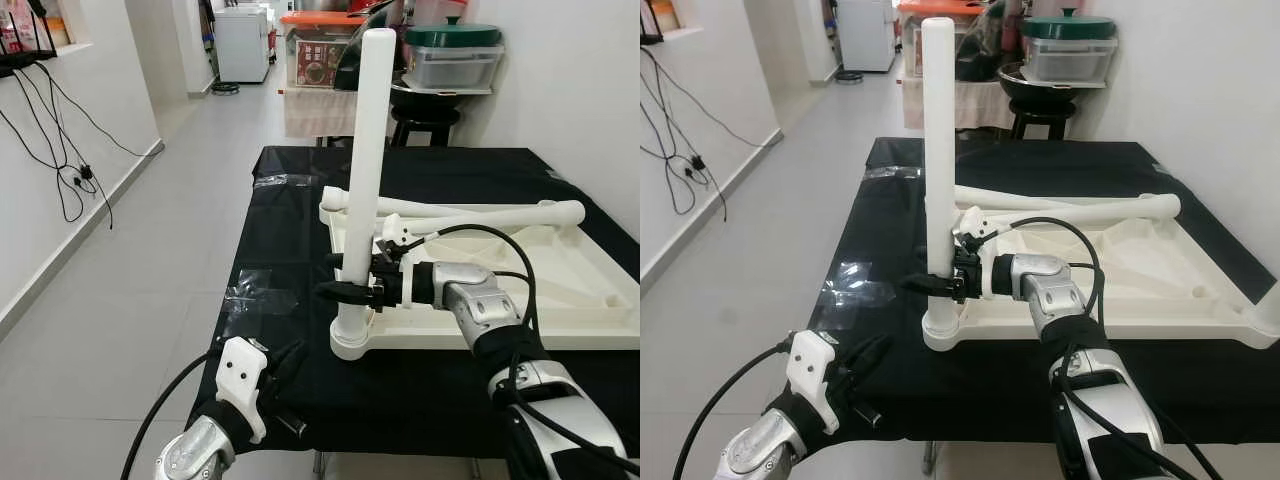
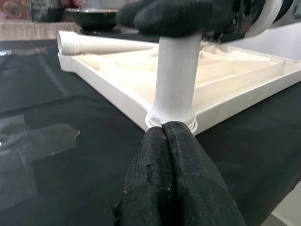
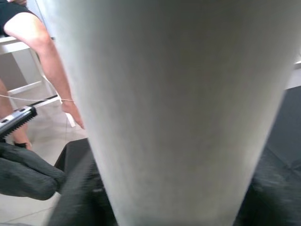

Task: Building children table

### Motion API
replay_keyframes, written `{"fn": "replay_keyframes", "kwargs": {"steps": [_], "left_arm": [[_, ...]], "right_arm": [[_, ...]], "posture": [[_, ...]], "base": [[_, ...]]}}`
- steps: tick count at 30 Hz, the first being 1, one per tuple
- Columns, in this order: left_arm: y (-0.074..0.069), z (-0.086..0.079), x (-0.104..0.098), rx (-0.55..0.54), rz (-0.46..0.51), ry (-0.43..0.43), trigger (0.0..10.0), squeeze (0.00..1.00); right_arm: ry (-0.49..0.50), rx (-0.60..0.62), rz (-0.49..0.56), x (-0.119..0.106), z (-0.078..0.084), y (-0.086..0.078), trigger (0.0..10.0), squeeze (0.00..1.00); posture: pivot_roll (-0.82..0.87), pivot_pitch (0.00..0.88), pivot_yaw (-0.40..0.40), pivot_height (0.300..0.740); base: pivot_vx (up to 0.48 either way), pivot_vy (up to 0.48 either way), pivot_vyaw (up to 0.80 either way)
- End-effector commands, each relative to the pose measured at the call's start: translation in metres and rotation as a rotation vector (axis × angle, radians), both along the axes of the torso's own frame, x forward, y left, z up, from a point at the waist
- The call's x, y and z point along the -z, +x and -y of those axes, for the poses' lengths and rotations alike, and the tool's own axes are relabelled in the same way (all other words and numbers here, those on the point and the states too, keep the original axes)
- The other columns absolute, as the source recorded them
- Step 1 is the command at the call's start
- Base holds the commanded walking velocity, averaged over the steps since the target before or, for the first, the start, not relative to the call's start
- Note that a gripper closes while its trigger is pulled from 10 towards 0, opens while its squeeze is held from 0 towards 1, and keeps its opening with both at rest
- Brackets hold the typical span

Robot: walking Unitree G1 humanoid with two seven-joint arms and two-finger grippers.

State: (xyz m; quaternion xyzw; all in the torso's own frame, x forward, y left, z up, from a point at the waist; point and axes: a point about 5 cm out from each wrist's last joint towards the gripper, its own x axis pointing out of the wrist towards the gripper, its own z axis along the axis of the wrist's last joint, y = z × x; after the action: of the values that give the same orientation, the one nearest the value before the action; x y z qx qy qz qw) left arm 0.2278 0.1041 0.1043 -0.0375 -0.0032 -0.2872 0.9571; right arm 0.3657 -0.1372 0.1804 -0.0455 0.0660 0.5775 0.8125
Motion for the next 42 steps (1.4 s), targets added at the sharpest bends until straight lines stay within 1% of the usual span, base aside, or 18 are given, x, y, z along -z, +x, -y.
{"fn": "replay_keyframes", "kwargs": {"steps": [1,6,10,11,12,13,14,16,19,25,26,28,29,36,37,40,41,42], "left_arm": [[0.001,-0.001,0.002,-0.003,-0.004,-0.007,10.0,0.0],[0.0,-0.001,0.002,0.001,-0.006,-0.009,10.0,0.0],[-0.001,-0.003,0.002,-0.003,-0.005,-0.013,10.0,0.0],[-0.002,-0.004,0.002,-0.006,-0.005,-0.013,10.0,0.0],[-0.002,-0.004,0.002,-0.006,-0.005,-0.013,10.0,0.0],[-0.003,-0.006,0.001,-0.008,-0.004,-0.014,10.0,0.0],[-0.003,-0.008,0.002,-0.011,-0.008,-0.017,10.0,0.0],[-0.002,-0.01,0.002,-0.011,-0.011,-0.017,10.0,0.0],[-0.002,-0.009,0.002,-0.003,-0.02,-0.032,10.0,0.0],[-0.002,-0.011,0.002,-0.032,-0.01,-0.027,10.0,0.0],[-0.001,-0.01,0.001,-0.022,-0.013,-0.029,10.0,0.0],[-0.001,-0.009,0.001,-0.015,-0.015,-0.029,10.0,0.0],[-0.001,-0.009,0.001,-0.011,-0.016,-0.03,10.0,0.0],[0.0,-0.007,0.001,-0.011,-0.014,-0.033,10.0,0.0],[0.001,-0.006,0.001,-0.012,-0.013,-0.034,10.0,0.0],[0.001,-0.006,0.001,-0.013,-0.013,-0.034,10.0,0.0],[0.001,-0.006,0.001,-0.012,-0.013,-0.035,10.0,0.0],[0.001,-0.005,0.001,-0.012,-0.013,-0.035,10.0,0.0]], "right_arm": [[0.027,0.003,0.017,-0.001,0.004,-0.001,0.0,0.0],[0.028,0.035,0.03,0.009,0.013,-0.005,0.0,0.0],[-0.003,0.188,0.018,0.028,0.017,-0.015,0.0,0.0],[0.01,0.355,-0.037,0.043,0.01,-0.019,0.0,0.0],[0.01,0.355,-0.037,0.043,0.01,-0.019,0.0,0.0],[0.087,0.794,-0.079,0.058,0.009,-0.02,0.0,0.0],[0.058,0.856,-0.14,0.08,-0.016,-0.049,0.0,0.0],[0.013,0.87,-0.052,0.076,-0.027,-0.063,0.0,0.0],[-0.005,0.931,-0.082,0.08,-0.014,-0.055,0.0,0.0],[0.003,0.882,-0.056,0.078,-0.022,-0.059,0.0,0.0],[0.005,0.894,-0.091,0.076,-0.021,-0.061,10.0,0.0],[0.008,0.895,-0.115,0.077,-0.021,-0.061,10.0,0.0],[0.04,0.841,-0.128,0.072,-0.027,-0.064,10.0,1.0],[0.12,0.476,-0.062,0.049,-0.043,-0.068,10.0,1.0],[0.117,0.377,-0.037,0.046,-0.04,-0.065,10.0,0.58],[0.114,0.318,-0.024,0.043,-0.036,-0.063,10.0,0.58],[0.091,0.275,-0.002,0.042,-0.031,-0.058,10.0,0.0],[0.063,0.215,0.011,0.04,-0.026,-0.051,10.0,0.0]], "posture": [[0.06,0.0,-0.036,0.74],[0.05,0.0,-0.037,0.74],[0.04,0.0,-0.04,0.74],[0.03,0.0,-0.049,0.74],[0.03,0.0,-0.049,0.74],[0.04,0.0,-0.045,0.74],[0.03,0.0,-0.031,0.74],[0.02,0.0,-0.026,0.74],[0.05,0.0,-0.048,0.74],[0.03,0.0,-0.032,0.74],[0.03,0.0,-0.029,0.74],[0.03,0.0,-0.028,0.74],[0.03,0.0,-0.029,0.74],[0.04,0.0,-0.033,0.74],[0.04,0.0,-0.033,0.74],[0.04,0.0,-0.036,0.74],[0.05,0.0,-0.036,0.74],[0.05,0.0,-0.038,0.74]], "base": [[0.0,0.0,0.0],[0.0,0.0,0.0],[0.0,0.0,0.0],[0.0,0.0,0.0],[0.0,0.0,0.0],[0.0,0.0,0.0],[0.0,0.0,0.0],[0.0,0.0,0.0],[0.0,0.0,0.0],[0.0,0.0,0.0],[0.0,0.0,0.0],[0.0,0.0,0.0],[0.0,0.0,0.0],[0.0,0.0,0.0],[0.0,0.0,0.0],[0.0,0.0,0.0],[0.0,0.0,0.0],[0.0,0.0,0.0]]}}
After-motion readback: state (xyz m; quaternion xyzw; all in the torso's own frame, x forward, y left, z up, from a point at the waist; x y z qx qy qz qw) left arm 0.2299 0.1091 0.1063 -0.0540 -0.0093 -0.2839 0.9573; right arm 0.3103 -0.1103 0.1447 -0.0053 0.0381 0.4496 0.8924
